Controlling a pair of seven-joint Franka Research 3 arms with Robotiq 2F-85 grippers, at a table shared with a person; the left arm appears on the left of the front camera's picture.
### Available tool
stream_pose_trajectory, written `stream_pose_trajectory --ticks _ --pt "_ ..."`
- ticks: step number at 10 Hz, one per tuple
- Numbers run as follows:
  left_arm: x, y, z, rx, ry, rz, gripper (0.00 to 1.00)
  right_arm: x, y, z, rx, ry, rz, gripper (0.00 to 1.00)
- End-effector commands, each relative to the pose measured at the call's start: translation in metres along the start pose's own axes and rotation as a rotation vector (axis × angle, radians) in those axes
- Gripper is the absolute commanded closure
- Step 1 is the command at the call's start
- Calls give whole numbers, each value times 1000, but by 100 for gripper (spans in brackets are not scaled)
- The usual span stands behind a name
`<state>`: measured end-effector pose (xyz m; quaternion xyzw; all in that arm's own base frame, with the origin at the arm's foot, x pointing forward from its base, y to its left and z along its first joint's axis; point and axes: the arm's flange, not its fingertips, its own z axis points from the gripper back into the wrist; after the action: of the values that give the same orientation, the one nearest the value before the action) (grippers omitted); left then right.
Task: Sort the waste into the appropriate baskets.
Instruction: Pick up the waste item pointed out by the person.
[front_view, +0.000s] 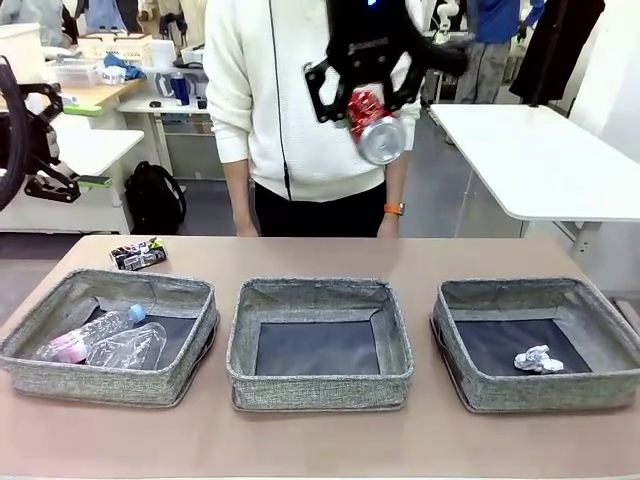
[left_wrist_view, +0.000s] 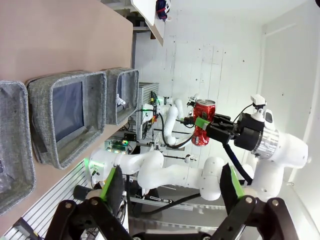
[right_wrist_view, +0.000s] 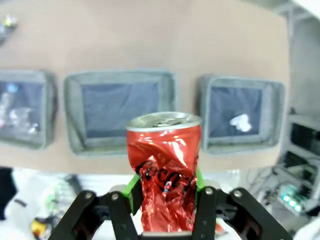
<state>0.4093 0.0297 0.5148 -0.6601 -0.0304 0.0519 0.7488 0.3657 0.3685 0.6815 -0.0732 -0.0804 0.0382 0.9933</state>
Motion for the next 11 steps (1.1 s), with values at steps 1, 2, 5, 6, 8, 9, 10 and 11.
stream_pose_trajectory --ticks 1,2,5,6,8,9,10,11 --pt "-2 -3 0 2 0 10 0 9 14 18 73 73 -47 62" --pt "-2 -3 0 2 0 10 0 5 16 22 140 81 -67 62" --pt "-2 -3 0 2 0 10 0 -5 10 37 201 72 -96 62" --pt "-2 -3 0 2 0 10 0 -7 9 46 197 60 -126 62" --pt "-2 -3 0 2 0 10 0 -14 9 62 191 37 -151 62" --pt "-2 -3 0 2 0 10 0 -15 9 68 185 16 -155 62" --pt "-2 -3 0 2 0 10 0 -15 6 73 190 1 -159 62" --pt "-2 -3 0 2 0 10 0 -14 4 74 179 -10 -168 62"
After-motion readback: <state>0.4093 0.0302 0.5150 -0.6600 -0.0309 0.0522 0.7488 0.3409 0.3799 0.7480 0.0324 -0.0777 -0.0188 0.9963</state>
